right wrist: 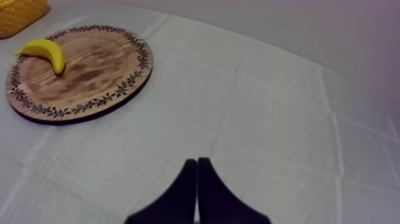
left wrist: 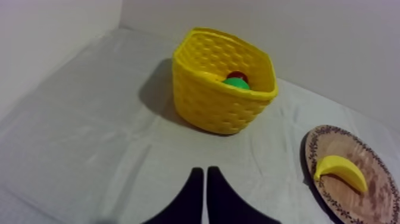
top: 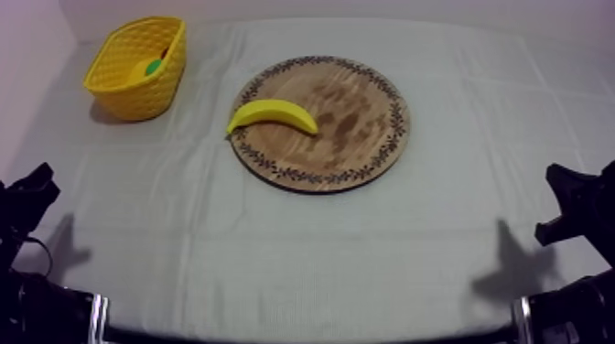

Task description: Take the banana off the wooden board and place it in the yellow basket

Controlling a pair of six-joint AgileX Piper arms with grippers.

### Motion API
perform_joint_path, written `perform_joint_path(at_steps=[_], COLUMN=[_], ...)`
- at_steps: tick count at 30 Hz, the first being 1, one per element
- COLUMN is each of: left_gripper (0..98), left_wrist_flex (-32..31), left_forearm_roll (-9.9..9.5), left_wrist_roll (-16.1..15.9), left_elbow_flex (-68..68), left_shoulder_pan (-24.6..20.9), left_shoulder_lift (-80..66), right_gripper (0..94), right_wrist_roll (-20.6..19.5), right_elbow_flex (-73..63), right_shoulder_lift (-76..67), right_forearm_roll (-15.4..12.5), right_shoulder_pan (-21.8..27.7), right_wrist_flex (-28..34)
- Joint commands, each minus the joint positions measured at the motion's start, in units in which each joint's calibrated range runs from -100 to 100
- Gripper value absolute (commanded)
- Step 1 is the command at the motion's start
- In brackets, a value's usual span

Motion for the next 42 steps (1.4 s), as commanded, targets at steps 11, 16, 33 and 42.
perform_joint_path(at_steps=[11, 16, 33, 42], left_gripper=[0.1, 0.1, 2.4, 0.1], left_wrist_flex=[-0.03, -1.66, 1.92, -2.13], left_forearm_roll=[0.00, 0.25, 1.88, 3.19], left_wrist_roll=[0.00, -0.08, -10.95, -11.78], left_elbow_flex=[0.05, 0.53, -1.78, -11.16], left_shoulder_pan=[0.02, 0.04, 0.22, 0.15], left_shoulder_lift=[-0.01, -0.01, 0.48, 8.50], right_gripper=[0.3, 0.3, 0.3, 0.3], right_wrist_roll=[0.02, 0.02, 0.02, 0.02], right_elbow_flex=[-0.03, -0.03, -0.03, -0.03], right_shoulder_lift=[0.00, 0.00, 0.00, 0.00], right_forearm_roll=[0.00, 0.00, 0.00, 0.00], right_shoulder_pan=[0.00, 0.00, 0.00, 0.00], right_wrist_flex=[0.06, 0.06, 0.06, 0.06])
